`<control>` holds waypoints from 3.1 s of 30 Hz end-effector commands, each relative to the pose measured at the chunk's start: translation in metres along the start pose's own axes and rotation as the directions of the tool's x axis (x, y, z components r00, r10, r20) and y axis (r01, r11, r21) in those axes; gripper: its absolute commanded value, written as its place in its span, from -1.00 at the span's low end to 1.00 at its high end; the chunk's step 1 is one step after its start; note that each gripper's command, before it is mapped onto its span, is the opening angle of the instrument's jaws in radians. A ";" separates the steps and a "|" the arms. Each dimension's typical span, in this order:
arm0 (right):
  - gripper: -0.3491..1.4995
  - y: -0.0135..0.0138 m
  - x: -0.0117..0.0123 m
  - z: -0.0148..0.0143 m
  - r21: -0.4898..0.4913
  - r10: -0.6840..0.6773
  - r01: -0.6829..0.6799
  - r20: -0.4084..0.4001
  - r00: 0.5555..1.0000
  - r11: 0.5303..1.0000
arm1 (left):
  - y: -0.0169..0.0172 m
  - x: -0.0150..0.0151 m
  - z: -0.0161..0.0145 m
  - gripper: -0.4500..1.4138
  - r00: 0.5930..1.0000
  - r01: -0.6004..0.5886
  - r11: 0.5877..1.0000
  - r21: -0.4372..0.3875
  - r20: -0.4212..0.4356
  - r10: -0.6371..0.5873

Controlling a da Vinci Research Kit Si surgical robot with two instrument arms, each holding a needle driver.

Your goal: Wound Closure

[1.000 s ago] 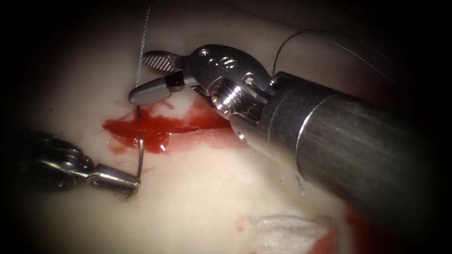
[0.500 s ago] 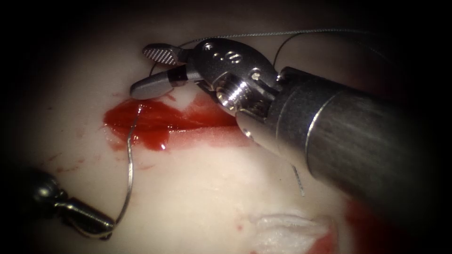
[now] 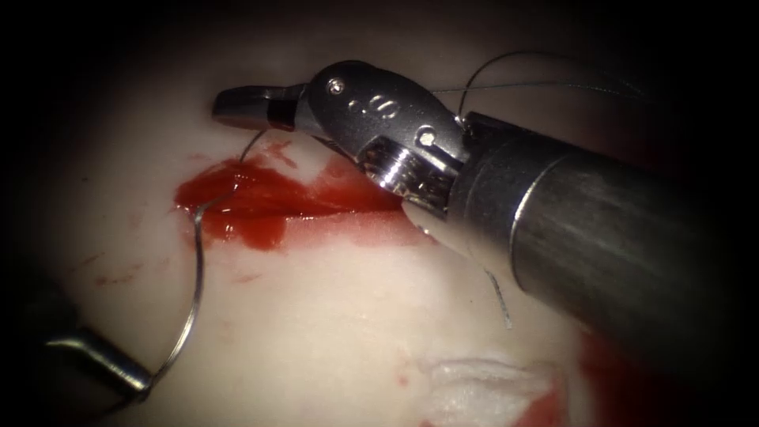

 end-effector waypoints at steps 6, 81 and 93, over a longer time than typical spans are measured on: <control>-1.00 0.0009 -0.0005 0.0023 0.233 -0.036 0.044 -0.040 0.999 0.971 | -0.0004 -0.0011 0.0002 -1.00 0.991 -0.128 0.987 -0.095 0.031 0.131; -1.00 -0.0079 -0.0047 -0.0130 0.488 0.402 -0.694 0.575 0.712 0.530 | 0.0006 -0.0076 -0.0133 -1.00 0.712 -0.036 0.986 -0.164 0.689 0.140; -1.00 -0.0076 -0.0045 -0.0115 0.482 0.419 -0.589 0.419 0.805 0.649 | -0.0003 -0.0070 -0.0096 -1.00 0.795 -0.105 0.975 -0.198 0.572 0.202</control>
